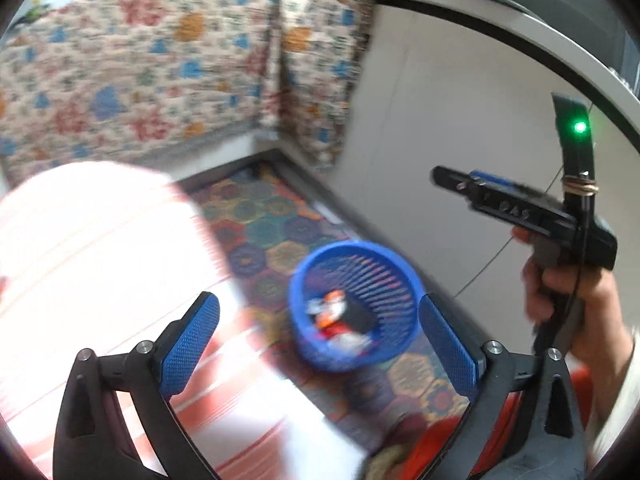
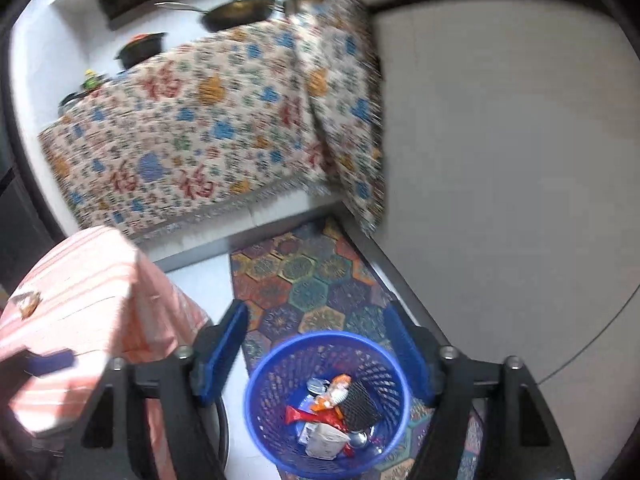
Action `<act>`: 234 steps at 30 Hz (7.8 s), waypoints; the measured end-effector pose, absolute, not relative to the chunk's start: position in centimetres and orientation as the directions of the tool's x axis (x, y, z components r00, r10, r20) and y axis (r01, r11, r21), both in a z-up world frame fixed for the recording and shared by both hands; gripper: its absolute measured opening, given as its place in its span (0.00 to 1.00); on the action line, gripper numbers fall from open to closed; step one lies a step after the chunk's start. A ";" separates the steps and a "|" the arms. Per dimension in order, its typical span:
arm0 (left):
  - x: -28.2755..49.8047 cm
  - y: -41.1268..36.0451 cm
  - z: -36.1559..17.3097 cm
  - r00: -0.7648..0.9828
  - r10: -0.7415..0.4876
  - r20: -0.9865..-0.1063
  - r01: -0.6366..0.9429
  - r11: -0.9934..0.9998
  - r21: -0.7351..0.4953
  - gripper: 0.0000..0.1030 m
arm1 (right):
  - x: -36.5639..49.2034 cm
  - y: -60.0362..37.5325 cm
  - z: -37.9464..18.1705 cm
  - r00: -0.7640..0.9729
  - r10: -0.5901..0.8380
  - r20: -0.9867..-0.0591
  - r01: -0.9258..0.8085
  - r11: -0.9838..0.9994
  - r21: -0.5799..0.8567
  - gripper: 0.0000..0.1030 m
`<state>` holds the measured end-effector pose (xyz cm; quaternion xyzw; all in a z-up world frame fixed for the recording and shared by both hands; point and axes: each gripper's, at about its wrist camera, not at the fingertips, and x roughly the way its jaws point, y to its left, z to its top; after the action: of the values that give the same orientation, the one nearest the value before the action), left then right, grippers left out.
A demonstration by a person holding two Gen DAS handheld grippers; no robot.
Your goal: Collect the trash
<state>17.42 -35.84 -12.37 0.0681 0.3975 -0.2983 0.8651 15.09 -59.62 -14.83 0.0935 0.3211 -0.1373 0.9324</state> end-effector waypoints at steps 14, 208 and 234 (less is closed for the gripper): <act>19.5 -8.2 -16.2 0.611 -0.048 -0.790 0.166 0.984 0.069 0.97 | 16.6 -30.6 -15.7 0.679 0.166 -0.715 -0.171 0.983 0.067 0.74; 22.3 -47.5 -18.1 0.282 -0.567 -0.774 0.669 0.695 -0.265 0.21 | 14.5 -58.5 -18.7 0.526 -0.117 -0.843 0.306 0.950 0.059 0.18; 22.8 -50.1 -19.8 0.317 -0.514 -0.797 0.630 0.742 -0.228 1.00 | 13.0 -66.7 -21.7 0.547 -0.132 -0.827 0.416 0.900 0.132 0.84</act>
<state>22.79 -50.14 -19.82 0.0622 0.4652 -0.3536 0.8091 12.96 -66.71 -21.73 0.1583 0.4488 -0.1583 0.8651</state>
